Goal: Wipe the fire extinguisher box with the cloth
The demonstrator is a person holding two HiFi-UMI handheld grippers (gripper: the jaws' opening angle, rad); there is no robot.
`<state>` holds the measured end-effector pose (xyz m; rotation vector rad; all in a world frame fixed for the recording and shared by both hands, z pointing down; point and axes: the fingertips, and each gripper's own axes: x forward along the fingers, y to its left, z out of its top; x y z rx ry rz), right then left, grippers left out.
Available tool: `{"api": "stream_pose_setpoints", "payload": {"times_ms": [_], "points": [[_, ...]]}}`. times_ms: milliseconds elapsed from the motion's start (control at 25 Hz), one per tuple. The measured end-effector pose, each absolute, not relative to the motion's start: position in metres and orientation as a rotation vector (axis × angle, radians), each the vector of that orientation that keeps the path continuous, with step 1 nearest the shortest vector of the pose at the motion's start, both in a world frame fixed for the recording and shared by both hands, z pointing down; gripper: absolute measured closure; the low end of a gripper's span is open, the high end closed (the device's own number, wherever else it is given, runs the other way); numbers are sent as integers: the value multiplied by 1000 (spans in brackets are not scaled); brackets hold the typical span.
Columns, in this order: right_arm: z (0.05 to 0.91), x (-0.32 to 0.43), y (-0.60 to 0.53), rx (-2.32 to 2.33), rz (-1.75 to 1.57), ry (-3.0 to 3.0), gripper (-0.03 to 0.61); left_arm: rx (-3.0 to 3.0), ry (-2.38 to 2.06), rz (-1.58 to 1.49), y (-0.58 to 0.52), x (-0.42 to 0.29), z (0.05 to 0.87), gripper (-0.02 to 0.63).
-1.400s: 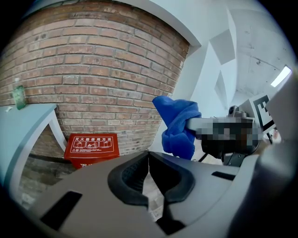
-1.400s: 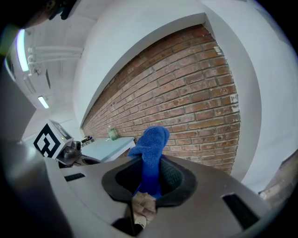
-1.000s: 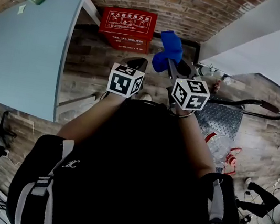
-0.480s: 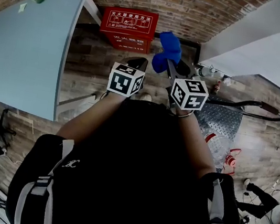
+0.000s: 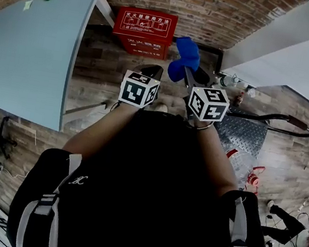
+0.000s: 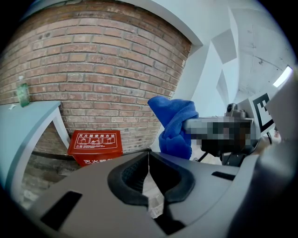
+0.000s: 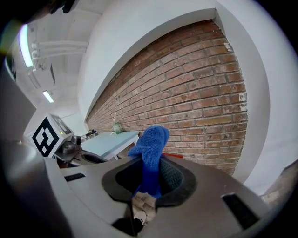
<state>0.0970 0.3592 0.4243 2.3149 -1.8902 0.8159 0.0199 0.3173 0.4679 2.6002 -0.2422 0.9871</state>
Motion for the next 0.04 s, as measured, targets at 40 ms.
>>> {"api": "stream_pose_setpoints", "payload": {"times_ms": [40], "points": [[425,97,360,2313,819,-1890,495,2598,-243,989,318,19,468,603]]}}
